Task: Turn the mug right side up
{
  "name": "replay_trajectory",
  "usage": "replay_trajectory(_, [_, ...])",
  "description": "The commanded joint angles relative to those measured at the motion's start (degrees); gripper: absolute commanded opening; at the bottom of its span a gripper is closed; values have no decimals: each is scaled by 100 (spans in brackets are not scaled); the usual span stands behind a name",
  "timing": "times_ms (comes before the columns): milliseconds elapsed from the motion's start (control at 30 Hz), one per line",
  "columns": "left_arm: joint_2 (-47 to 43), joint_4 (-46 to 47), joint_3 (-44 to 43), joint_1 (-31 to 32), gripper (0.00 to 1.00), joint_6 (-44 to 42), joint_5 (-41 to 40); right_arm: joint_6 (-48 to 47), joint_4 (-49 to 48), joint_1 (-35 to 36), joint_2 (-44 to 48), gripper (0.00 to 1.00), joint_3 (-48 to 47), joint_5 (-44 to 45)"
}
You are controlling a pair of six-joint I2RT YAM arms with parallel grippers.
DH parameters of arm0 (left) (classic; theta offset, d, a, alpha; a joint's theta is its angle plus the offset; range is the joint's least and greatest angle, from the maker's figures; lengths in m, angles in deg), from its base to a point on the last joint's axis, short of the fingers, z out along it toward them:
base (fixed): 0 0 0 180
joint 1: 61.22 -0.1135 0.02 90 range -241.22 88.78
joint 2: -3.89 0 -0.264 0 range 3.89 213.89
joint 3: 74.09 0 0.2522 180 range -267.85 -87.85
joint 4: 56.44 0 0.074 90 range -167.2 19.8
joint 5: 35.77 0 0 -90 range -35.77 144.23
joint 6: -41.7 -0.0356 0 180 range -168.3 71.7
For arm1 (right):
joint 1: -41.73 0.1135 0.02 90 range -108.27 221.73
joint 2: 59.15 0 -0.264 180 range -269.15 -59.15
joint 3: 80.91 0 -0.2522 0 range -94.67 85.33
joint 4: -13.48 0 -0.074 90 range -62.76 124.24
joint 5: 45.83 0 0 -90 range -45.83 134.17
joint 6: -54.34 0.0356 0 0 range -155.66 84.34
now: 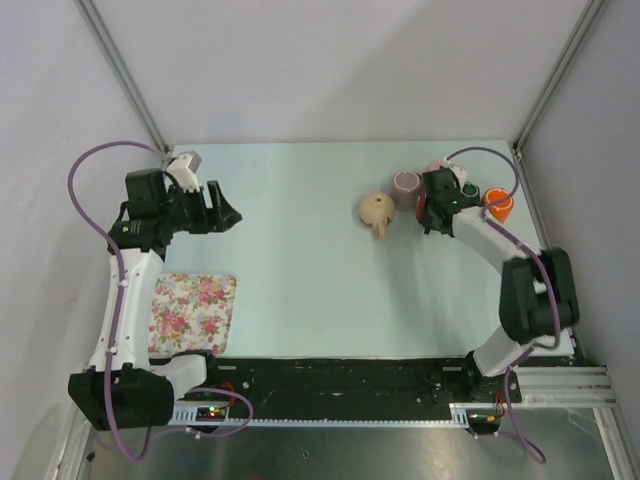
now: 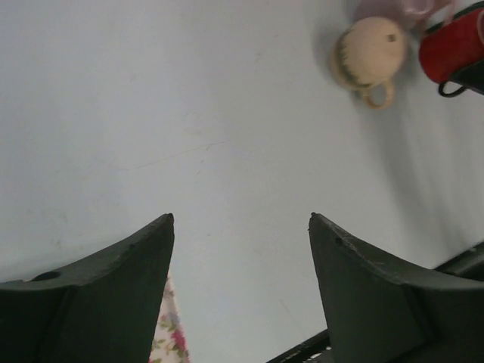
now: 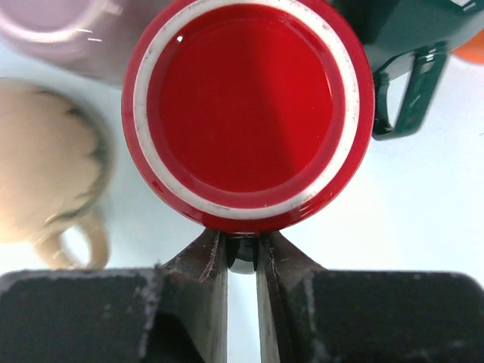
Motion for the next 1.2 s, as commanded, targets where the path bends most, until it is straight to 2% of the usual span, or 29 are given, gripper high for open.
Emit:
replay_trajectory(0, [200,23,-666,174,73,478,1225,-517,-239,171,1804,0,-260,-481])
replay_trajectory(67, [339,17,-943,339,67,632,1638,-663,-411,236,2398,0,-255,-1050])
replay_trajectory(167, [567,27,-1426,675,58,877,2068,-543,-1016,302,2944,0,-256,-2488])
replay_trajectory(300, [977,39,-2287,994,71,1241,2678,231,-2528,651,3008,0,-253,-4418])
replay_trajectory(367, [1162,74,-2737,1095,76,1399,2854,904,-3547,873,2791,0,-260,-5064])
replay_trajectory(467, [1389,236,-3240,1215,80,1774,2945,1855,-4869,1161,2486,0,-362,-5465])
replay_trajectory(567, [1462,957,-3290,1336,81,2626,3017,2099,-5263,1519,2173,0,-702,-5532])
replay_trajectory(700, [1541,2247,-3042,1485,72,3858,3101,2193,-5340,1796,1872,0,-1133,-5685])
replay_trajectory(867, [1624,2674,-3014,1706,66,4242,3103,2294,-5383,1972,1665,0,-1297,-5675])
replay_trajectory(967, [1660,2842,-3010,1798,58,4461,3098,2341,-5336,2099,1519,0,-1376,-5672])
replay_trajectory(1033, [1689,3157,-3012,1830,49,4759,3135,2385,-5284,2156,1375,0,-1404,-5714])
replay_trajectory(1133, [1652,4809,-2656,1848,32,6112,3317,2472,-5175,2188,1108,0,-1412,-5783])
replay_trajectory(1167, [1648,5157,-2536,1850,19,6375,3333,2505,-5149,2193,1030,0,-1408,-5822])
